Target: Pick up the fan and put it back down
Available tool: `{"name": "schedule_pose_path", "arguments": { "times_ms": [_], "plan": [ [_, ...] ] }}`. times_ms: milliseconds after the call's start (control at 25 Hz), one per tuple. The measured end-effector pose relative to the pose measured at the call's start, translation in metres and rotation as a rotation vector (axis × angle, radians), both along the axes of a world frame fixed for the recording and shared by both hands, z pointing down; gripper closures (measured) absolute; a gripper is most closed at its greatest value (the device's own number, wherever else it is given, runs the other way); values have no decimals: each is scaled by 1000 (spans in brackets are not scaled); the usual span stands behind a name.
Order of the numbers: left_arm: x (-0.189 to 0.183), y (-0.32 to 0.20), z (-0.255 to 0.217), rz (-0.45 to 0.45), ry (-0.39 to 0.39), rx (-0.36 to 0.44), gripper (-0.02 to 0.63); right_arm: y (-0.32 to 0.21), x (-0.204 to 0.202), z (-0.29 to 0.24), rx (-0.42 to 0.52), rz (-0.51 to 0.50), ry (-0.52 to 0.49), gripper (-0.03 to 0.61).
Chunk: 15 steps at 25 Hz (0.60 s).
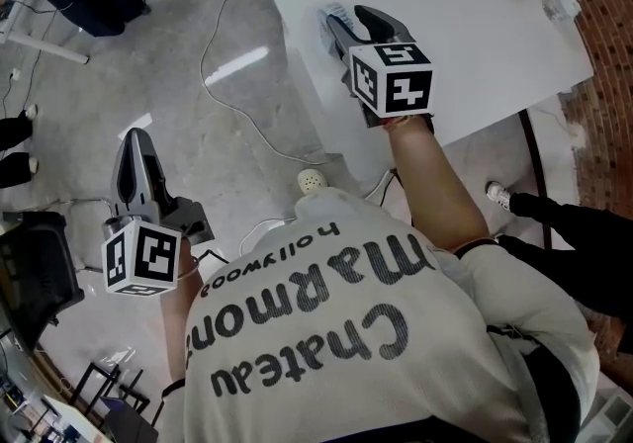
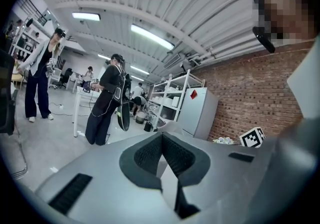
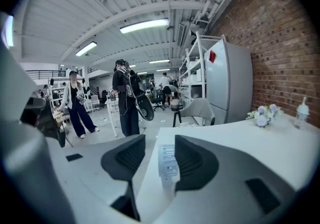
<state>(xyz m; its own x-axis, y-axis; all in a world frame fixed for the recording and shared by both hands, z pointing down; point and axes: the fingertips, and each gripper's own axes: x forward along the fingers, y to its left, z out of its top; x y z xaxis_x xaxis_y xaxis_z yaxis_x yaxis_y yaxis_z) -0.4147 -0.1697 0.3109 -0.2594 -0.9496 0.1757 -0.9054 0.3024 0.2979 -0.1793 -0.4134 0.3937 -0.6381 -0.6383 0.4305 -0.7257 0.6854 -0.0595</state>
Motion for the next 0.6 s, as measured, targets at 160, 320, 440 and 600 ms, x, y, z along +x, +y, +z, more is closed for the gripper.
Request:
{"name": "schedule_pose_path", "arguments": {
  "times_ms": [160, 320, 440, 600],
  "plan": [
    [4, 10, -9, 28, 1, 17, 612, 18, 6, -24, 13, 44, -42, 419],
    [11, 22, -18, 62, 2, 53, 612, 46, 14, -40, 36, 65, -73, 442],
    [18, 32, -22, 89, 5, 77, 612, 70, 23, -47, 47, 85, -90, 486],
    [33, 53, -24, 125, 29, 94, 612, 106, 36, -54, 28, 120, -144, 528]
  ]
}}
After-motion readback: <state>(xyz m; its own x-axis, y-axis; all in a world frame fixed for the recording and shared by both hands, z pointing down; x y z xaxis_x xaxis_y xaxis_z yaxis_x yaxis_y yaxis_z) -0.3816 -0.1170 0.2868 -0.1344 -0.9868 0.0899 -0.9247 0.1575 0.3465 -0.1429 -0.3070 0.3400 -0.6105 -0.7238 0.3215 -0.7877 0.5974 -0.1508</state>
